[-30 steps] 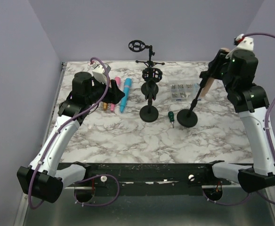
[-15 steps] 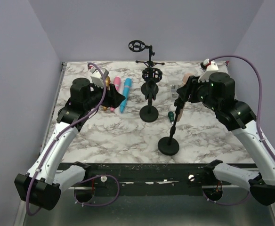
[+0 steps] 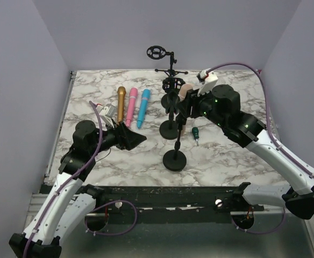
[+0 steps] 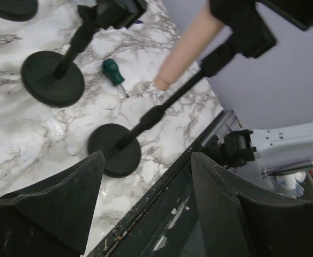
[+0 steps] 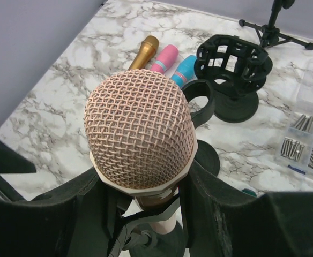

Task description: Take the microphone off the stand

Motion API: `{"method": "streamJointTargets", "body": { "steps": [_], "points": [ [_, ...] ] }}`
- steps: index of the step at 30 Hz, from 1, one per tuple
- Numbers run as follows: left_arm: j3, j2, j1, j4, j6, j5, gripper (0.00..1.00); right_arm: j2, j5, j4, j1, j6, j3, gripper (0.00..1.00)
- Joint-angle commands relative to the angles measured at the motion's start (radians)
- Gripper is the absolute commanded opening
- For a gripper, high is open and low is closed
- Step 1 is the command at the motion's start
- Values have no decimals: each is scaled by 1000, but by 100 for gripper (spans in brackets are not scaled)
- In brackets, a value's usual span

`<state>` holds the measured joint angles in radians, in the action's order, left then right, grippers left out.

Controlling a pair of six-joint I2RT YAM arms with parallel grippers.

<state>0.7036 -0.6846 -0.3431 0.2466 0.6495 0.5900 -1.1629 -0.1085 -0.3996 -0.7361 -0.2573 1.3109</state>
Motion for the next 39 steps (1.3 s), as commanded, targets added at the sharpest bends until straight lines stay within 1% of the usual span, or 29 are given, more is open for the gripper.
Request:
{"method": "streamJointTargets", "body": {
  "steps": [1, 3, 6, 13, 16, 18, 19, 20, 21, 22, 25, 27, 30, 33, 37, 39],
  "points": [
    [9, 68, -86, 24, 93, -30, 68, -39, -120, 150, -71, 85, 7, 1],
    [18, 75, -148, 34, 100, -92, 68, -41, -140, 193, -86, 112, -19, 1],
    [24, 70, -236, 35, 109, -156, 68, -47, -123, 240, -91, 131, -35, 1],
    [21, 50, -372, -17, 103, -272, 68, -49, -126, 300, -97, 141, -53, 1],
    [64, 18, -444, -11, 69, -366, 70, -44, -123, 315, -98, 130, -60, 1],
    [114, -15, -496, 18, 33, -447, 75, -46, -117, 317, -98, 125, -67, 1],
    [142, -36, -512, 31, 18, -483, 82, -48, -115, 318, -97, 121, -75, 1],
    [169, -57, -532, 43, 2, -513, 92, -49, -114, 316, -97, 119, -80, 1],
    [201, -86, -549, 60, -11, -551, 98, -50, -113, 313, -97, 117, -86, 1],
    [228, -108, -571, 73, -29, -580, 98, -49, -115, 311, -98, 114, -92, 1],
    [309, -189, -638, 95, -84, -745, 98, -42, -115, 309, -99, 97, -104, 1],
    [353, -241, -700, 88, -128, -862, 98, -40, -114, 311, -99, 84, -109, 1],
    [398, -320, -770, 64, -181, -1053, 95, -43, -126, 299, -102, 70, -105, 1],
    [433, -385, -797, 25, -234, -1105, 89, -43, -136, 289, -103, 68, -100, 1],
    [484, -465, -806, 29, -252, -1165, 89, -38, -139, 280, -103, 65, -93, 1],
    [504, -488, -807, 28, -260, -1182, 86, -37, -140, 276, -105, 63, -90, 1]
  ]
}}
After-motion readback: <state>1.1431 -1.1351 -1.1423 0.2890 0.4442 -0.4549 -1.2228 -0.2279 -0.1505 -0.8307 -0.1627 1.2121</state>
